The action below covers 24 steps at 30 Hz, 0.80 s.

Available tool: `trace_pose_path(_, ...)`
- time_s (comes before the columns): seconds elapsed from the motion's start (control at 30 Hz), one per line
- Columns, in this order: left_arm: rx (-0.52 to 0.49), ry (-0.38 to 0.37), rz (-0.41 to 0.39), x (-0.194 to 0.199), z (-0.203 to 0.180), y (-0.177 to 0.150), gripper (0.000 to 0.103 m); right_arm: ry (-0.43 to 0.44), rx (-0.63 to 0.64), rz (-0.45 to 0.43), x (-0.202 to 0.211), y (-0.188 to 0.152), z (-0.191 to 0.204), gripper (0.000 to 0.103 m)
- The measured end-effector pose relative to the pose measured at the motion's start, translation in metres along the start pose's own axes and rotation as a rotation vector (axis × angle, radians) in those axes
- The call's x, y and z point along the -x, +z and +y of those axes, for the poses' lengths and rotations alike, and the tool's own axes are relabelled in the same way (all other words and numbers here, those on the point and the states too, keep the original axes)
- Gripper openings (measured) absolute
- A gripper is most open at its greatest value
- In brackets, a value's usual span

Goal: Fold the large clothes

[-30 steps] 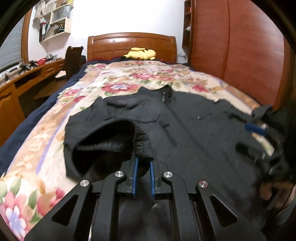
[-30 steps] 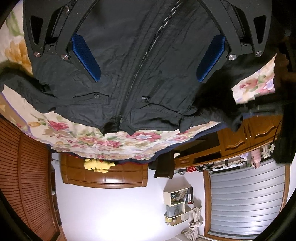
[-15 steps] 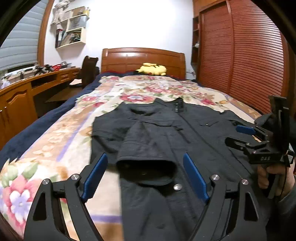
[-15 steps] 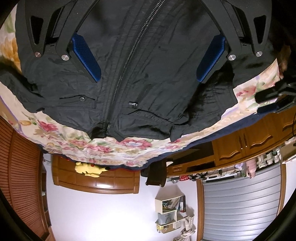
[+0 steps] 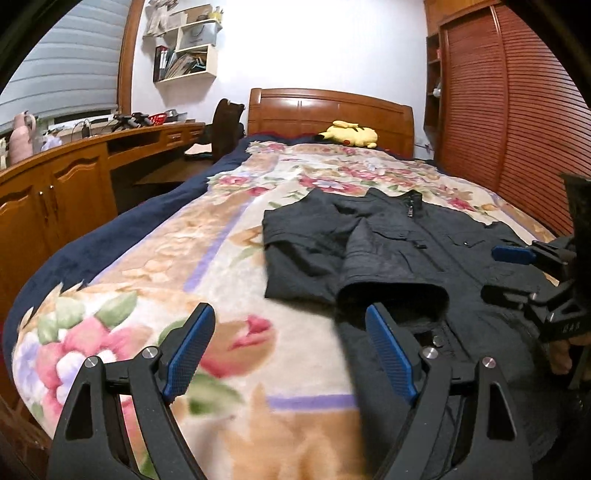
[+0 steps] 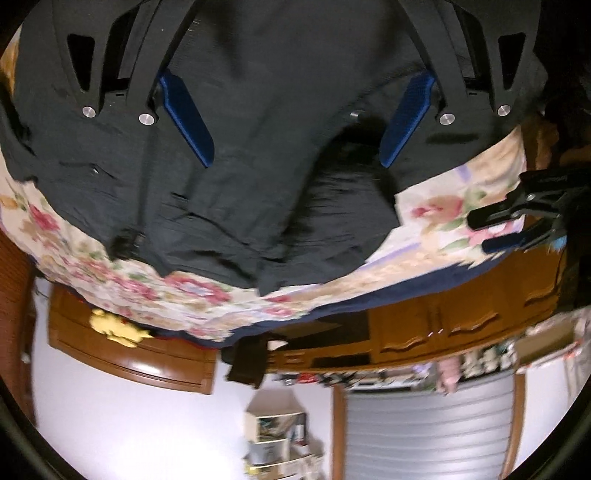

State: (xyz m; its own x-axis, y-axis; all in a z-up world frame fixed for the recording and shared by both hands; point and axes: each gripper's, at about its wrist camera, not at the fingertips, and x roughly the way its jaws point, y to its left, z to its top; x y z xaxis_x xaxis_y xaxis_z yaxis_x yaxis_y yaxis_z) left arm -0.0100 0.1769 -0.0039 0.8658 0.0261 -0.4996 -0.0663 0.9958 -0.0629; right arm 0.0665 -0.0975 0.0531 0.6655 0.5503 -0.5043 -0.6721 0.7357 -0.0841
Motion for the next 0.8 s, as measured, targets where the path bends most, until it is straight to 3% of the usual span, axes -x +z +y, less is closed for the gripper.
trace_pose_path(0.4, 0.012, 0.044, 0.001, 0.006, 0.028, -0.014, 0.084, 0.121, 0.097, 0.164, -0.054, 0.016, 0.024, 0.092)
trace_pose_path(0.67, -0.002, 0.039, 0.002, 0.006, 0.029, -0.016, 0.084, 0.125, 0.114, 0.249, -0.089, 0.007, 0.015, 0.092)
trace_pose_path(0.77, -0.003, 0.034, 0.002, 0.005, 0.027, -0.017, 0.084, 0.102, 0.115, 0.249, -0.093, 0.007, 0.013, 0.079)
trace_pose_path(0.8, -0.004, 0.031, 0.002, 0.005, 0.026, -0.016, 0.084, 0.086, 0.118, 0.245, -0.094, 0.007, 0.012, 0.063)
